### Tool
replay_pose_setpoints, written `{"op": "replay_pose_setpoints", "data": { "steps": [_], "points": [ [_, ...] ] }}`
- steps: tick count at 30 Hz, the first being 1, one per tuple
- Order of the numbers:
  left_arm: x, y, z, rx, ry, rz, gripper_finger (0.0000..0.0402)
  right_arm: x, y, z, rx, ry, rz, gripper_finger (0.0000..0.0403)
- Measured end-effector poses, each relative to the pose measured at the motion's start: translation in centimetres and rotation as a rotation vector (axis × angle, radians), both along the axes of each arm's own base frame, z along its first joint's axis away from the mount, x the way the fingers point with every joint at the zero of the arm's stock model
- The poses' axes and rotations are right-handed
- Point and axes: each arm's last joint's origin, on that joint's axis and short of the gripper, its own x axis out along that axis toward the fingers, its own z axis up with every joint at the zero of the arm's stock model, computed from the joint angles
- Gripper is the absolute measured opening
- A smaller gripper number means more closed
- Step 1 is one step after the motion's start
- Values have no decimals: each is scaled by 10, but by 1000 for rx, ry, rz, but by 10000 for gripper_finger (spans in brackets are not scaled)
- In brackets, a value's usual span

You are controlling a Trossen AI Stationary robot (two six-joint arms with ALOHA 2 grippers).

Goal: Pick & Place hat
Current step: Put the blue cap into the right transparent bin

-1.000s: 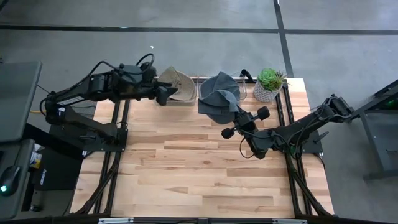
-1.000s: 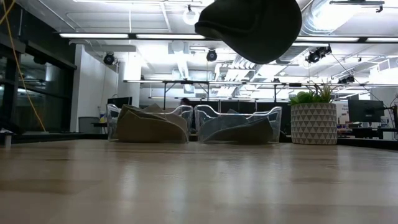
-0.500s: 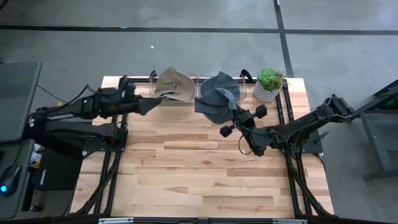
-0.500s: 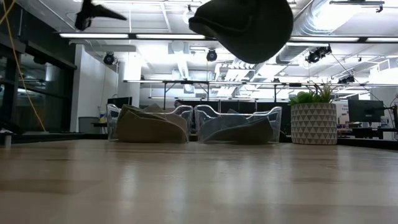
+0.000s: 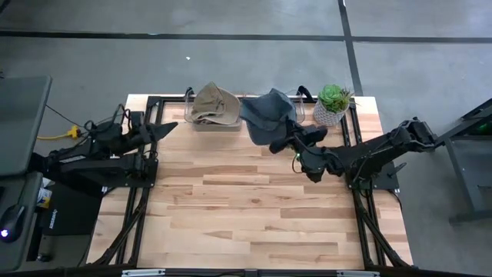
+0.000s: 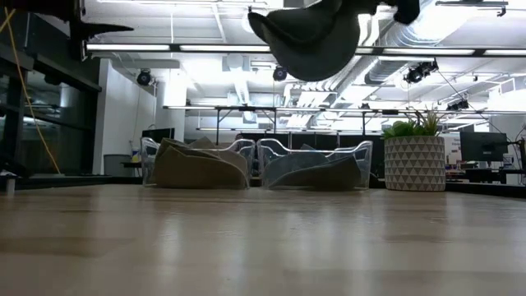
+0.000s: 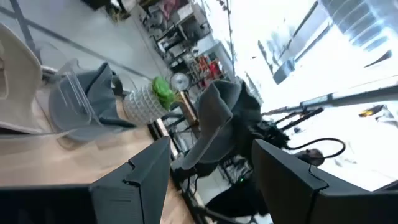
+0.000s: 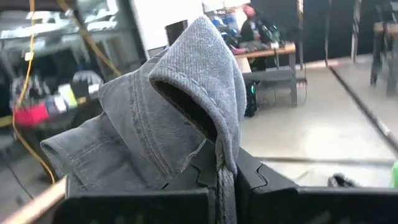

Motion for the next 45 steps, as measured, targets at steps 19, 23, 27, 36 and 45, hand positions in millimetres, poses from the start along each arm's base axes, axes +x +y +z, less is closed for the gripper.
{"op": "replay_pose_setpoints", "data": {
  "steps": [19, 23, 27, 36, 45],
  "points": [
    [-8, 0, -13, 0, -30, 41, 209, 22, -69, -38, 242, -454, -130, 2],
    [-8, 0, -13, -1, -30, 40, 209, 33, -84, -54, 266, -483, -151, 2],
    [-8, 0, -13, -3, -32, 32, 209, 42, -97, -67, 259, -499, -188, 2],
    [-7, -1, -13, -19, -41, -12, 209, 45, -113, -73, 214, -558, -281, 2],
    [-7, -3, -12, -15, -41, -67, 209, 39, -130, -72, 141, -515, -403, 2]
  ]
}}
